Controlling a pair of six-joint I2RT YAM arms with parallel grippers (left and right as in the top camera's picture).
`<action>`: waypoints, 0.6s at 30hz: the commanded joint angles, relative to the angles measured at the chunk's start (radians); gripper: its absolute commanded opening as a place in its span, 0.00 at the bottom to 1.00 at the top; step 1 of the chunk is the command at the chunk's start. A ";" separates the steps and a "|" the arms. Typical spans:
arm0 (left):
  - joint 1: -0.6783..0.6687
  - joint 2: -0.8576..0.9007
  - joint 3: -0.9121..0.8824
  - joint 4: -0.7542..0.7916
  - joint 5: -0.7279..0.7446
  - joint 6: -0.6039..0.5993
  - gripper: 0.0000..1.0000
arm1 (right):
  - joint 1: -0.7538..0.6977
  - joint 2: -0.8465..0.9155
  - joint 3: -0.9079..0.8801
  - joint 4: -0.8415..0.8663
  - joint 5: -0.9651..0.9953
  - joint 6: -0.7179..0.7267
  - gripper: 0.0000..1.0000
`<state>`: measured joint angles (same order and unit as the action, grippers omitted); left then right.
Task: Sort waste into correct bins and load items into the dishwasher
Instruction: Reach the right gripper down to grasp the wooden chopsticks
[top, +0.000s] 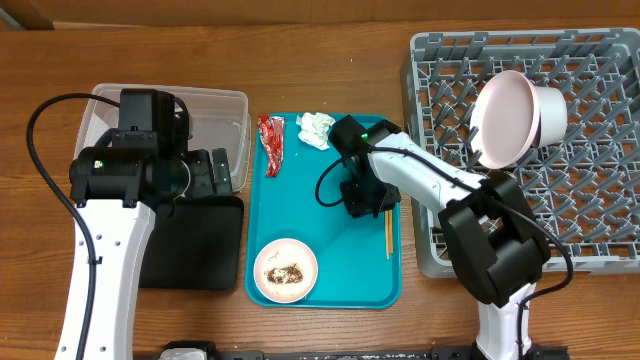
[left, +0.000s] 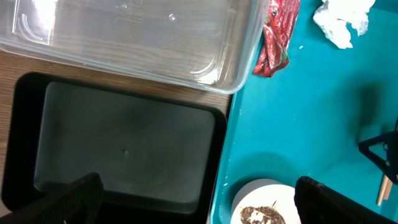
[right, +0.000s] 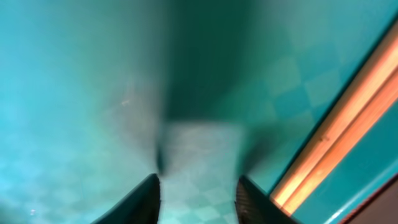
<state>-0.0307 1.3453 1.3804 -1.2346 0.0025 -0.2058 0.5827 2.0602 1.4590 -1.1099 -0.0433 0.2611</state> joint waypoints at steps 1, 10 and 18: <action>0.004 0.008 0.011 0.001 -0.013 0.016 1.00 | -0.019 -0.096 0.042 0.005 -0.003 -0.007 0.49; 0.004 0.008 0.011 0.001 -0.013 0.016 1.00 | -0.097 -0.054 0.019 0.032 0.015 -0.007 0.47; 0.004 0.008 0.011 0.001 -0.013 0.016 1.00 | -0.098 0.009 -0.001 0.041 0.001 -0.008 0.44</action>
<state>-0.0307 1.3453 1.3804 -1.2346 0.0025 -0.2058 0.4786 2.0407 1.4677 -1.0698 -0.0364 0.2569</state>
